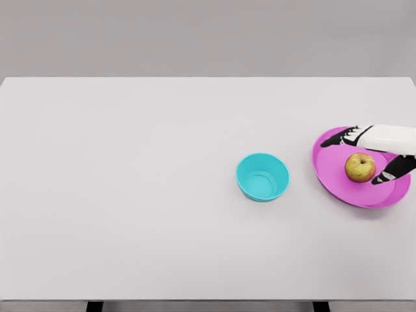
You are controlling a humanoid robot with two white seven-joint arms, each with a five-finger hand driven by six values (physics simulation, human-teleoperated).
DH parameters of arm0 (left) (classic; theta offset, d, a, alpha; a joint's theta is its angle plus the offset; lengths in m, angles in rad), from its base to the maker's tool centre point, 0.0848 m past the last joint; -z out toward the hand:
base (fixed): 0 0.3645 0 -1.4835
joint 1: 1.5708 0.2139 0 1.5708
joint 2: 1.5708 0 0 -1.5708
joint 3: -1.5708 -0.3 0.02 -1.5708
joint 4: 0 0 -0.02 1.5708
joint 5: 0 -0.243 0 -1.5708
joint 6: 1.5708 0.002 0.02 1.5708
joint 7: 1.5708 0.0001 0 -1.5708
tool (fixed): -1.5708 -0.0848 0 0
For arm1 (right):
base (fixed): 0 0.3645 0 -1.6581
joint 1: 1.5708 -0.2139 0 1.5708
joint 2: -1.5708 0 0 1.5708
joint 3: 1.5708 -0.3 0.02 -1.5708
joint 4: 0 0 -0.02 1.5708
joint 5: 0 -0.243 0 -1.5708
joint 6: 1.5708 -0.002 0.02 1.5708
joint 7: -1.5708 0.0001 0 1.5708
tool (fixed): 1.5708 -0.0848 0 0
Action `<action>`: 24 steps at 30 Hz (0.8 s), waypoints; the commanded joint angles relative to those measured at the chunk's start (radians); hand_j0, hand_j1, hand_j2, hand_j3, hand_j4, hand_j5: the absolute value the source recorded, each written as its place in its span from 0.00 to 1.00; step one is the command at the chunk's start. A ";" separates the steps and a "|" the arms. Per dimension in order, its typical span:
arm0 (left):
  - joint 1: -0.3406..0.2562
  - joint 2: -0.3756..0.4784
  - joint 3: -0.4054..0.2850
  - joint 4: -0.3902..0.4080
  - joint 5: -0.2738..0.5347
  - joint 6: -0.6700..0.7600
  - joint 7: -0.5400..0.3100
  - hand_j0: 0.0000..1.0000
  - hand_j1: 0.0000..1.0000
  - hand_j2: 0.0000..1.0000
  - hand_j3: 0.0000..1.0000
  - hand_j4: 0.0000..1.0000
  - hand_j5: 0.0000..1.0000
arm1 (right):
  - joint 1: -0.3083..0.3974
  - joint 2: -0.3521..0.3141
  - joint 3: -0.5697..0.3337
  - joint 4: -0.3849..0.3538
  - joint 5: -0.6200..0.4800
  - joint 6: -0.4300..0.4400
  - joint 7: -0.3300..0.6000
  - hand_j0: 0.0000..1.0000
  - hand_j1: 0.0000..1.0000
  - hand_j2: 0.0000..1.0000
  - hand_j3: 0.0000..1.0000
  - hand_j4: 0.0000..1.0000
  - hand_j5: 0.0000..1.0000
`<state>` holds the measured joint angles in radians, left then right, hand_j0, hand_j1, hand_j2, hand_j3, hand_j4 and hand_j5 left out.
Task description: Put the apple from the pink plate into the blue bowl with your right arm
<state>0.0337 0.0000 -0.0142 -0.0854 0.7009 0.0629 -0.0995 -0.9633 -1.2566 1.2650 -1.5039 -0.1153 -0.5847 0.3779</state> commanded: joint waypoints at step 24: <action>0.000 0.000 -0.001 0.001 0.000 0.000 0.000 1.00 1.00 1.00 1.00 1.00 1.00 | 0.002 0.137 0.033 0.226 0.066 -0.026 0.013 1.00 1.00 1.00 1.00 1.00 1.00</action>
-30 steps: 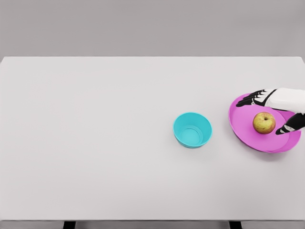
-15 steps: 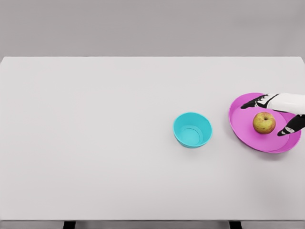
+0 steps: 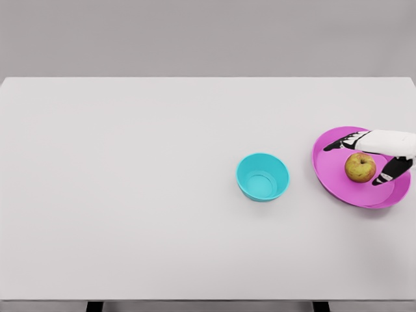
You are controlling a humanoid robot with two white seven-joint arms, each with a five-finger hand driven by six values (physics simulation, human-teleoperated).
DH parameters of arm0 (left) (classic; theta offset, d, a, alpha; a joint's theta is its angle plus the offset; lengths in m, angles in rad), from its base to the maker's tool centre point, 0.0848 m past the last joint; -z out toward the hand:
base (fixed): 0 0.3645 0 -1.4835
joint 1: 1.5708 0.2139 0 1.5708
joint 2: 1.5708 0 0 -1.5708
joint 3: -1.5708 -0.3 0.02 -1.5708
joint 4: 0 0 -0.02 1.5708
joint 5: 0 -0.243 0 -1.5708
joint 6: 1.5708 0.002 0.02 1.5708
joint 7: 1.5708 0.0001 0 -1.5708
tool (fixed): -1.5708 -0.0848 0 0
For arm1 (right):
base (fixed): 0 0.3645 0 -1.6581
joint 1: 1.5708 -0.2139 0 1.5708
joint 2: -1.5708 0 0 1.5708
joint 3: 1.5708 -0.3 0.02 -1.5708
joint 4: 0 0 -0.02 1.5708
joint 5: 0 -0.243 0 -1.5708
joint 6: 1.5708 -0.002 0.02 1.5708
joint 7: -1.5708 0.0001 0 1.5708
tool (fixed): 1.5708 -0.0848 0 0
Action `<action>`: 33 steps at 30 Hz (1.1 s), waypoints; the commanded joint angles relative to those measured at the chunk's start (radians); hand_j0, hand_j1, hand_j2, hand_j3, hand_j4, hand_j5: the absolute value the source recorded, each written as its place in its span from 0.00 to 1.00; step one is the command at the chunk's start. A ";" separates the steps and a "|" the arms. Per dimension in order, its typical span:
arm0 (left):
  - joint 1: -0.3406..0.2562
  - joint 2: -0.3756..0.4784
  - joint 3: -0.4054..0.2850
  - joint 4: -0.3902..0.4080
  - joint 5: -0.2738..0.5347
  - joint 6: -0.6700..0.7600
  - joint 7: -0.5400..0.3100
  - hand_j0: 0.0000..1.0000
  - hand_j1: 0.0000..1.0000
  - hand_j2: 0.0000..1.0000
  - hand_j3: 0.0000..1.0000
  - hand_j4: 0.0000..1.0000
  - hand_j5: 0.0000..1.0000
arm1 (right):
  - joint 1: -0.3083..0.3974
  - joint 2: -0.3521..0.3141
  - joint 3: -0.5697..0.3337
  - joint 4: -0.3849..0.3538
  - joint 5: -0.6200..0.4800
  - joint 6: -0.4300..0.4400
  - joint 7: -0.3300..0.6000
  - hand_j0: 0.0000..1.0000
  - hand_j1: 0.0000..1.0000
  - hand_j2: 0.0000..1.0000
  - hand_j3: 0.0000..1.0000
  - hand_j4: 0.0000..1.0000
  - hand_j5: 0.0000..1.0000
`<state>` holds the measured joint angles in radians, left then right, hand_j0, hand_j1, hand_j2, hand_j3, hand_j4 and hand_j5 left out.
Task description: Put the apple from the pink plate into the blue bowl with your right arm
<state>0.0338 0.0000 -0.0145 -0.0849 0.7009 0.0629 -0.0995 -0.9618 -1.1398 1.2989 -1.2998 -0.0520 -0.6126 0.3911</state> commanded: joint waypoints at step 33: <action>0.000 0.000 -0.001 0.001 0.000 0.000 0.000 1.00 1.00 1.00 1.00 1.00 1.00 | 0.014 0.058 0.016 0.125 0.011 0.002 0.034 0.45 0.45 0.45 0.45 0.45 0.45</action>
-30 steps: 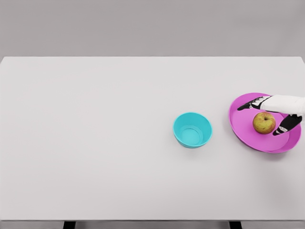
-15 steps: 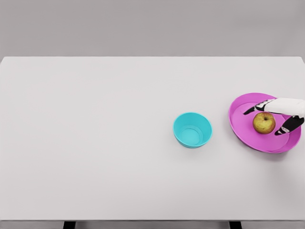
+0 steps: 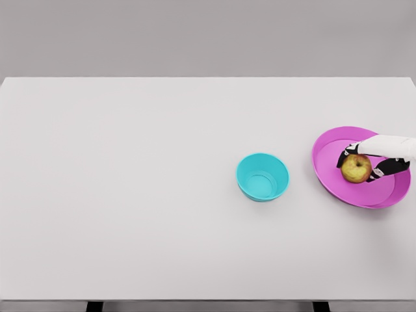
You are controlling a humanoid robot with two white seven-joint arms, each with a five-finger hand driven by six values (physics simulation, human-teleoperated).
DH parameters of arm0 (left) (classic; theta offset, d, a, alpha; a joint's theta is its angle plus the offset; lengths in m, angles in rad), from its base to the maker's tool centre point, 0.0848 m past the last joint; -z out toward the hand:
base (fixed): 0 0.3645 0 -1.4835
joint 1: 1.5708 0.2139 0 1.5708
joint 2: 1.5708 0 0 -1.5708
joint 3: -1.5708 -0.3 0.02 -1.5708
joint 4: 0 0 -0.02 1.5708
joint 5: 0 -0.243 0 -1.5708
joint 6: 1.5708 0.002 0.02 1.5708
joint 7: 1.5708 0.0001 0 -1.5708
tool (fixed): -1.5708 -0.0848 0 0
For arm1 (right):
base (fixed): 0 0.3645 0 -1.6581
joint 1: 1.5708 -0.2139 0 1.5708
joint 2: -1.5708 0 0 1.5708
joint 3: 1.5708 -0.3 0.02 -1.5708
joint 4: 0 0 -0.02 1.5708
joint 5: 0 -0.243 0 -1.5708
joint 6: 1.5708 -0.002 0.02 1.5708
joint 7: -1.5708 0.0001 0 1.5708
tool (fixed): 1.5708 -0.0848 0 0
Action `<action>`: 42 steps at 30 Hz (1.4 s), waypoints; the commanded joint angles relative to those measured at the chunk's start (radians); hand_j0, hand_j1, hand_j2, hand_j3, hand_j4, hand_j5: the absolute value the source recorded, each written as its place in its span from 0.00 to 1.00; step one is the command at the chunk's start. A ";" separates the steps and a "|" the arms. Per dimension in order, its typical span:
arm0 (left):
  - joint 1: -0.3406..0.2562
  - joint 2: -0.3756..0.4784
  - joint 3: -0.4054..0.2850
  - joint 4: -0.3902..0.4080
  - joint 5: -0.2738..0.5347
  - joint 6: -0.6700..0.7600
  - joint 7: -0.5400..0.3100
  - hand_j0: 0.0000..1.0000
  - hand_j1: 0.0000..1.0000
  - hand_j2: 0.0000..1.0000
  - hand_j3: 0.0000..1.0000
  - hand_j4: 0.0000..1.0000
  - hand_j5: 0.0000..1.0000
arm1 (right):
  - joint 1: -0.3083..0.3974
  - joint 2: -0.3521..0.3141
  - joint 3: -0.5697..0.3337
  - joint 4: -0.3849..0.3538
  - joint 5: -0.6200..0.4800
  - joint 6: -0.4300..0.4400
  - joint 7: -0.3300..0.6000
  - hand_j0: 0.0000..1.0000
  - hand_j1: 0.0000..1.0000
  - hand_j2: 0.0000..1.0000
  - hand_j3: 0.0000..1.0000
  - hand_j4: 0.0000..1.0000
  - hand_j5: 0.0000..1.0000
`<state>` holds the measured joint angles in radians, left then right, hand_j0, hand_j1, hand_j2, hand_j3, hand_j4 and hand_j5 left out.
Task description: Put the apple from the pink plate into the blue bowl with your right arm
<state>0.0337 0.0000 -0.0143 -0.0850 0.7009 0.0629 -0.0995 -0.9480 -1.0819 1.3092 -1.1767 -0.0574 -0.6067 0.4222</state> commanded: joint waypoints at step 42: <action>0.000 0.000 0.001 -0.001 0.000 0.000 0.000 1.00 1.00 1.00 1.00 1.00 1.00 | -0.069 0.131 -0.133 -0.403 0.008 -0.004 0.043 0.38 0.38 0.38 0.38 0.38 0.38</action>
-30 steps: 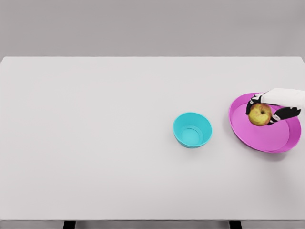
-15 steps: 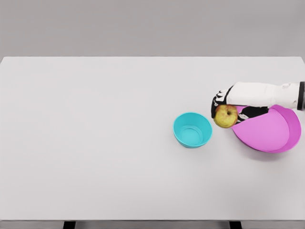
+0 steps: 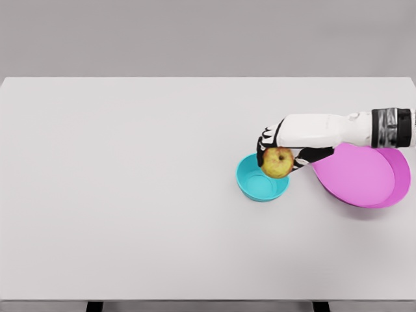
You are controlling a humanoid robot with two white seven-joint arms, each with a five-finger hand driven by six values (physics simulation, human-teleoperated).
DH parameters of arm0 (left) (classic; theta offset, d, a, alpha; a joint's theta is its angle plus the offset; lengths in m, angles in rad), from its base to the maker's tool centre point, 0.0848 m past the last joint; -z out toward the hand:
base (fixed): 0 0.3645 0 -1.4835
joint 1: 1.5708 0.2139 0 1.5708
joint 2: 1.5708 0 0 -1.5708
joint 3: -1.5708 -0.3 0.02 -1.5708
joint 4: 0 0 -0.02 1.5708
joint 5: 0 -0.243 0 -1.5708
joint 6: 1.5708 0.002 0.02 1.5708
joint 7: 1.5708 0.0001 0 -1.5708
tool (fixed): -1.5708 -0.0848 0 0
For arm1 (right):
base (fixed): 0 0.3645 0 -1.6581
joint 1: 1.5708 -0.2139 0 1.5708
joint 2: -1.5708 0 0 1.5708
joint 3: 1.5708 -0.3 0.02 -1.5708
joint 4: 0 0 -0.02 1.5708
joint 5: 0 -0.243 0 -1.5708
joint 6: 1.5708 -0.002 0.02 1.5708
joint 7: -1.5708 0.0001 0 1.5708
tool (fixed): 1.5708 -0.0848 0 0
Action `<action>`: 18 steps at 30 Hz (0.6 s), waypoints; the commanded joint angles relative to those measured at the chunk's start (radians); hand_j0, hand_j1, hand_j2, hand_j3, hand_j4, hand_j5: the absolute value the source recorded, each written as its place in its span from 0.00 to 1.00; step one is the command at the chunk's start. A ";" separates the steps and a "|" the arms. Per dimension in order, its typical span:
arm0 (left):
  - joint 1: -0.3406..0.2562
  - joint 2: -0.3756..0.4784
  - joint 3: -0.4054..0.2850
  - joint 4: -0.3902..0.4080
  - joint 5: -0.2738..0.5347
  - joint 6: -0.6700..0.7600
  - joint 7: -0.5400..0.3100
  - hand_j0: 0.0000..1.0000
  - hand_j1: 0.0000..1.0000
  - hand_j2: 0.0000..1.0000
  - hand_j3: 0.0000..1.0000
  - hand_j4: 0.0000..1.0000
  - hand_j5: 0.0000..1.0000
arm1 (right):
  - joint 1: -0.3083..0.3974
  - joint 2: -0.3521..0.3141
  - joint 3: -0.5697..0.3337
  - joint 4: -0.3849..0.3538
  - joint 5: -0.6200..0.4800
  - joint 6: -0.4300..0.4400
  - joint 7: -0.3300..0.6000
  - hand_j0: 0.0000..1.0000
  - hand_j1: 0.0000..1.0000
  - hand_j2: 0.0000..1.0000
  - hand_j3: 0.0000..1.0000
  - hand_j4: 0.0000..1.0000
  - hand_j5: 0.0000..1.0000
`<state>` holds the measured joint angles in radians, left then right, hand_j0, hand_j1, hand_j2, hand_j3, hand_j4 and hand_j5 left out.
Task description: Put the apple from the pink plate into the blue bowl with your right arm
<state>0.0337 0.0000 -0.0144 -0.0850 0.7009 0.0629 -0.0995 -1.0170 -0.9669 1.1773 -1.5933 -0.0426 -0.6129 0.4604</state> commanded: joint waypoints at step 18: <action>0.000 0.000 0.001 0.001 0.000 0.000 0.000 1.00 1.00 1.00 1.00 1.00 1.00 | 0.003 -0.104 -0.090 -0.070 0.000 0.002 0.000 1.00 1.00 1.00 1.00 1.00 1.00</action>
<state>0.0337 0.0000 -0.0145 -0.0853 0.7009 0.0629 -0.0995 -1.0140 -1.0333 1.1231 -1.6357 -0.0343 -0.6133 0.4625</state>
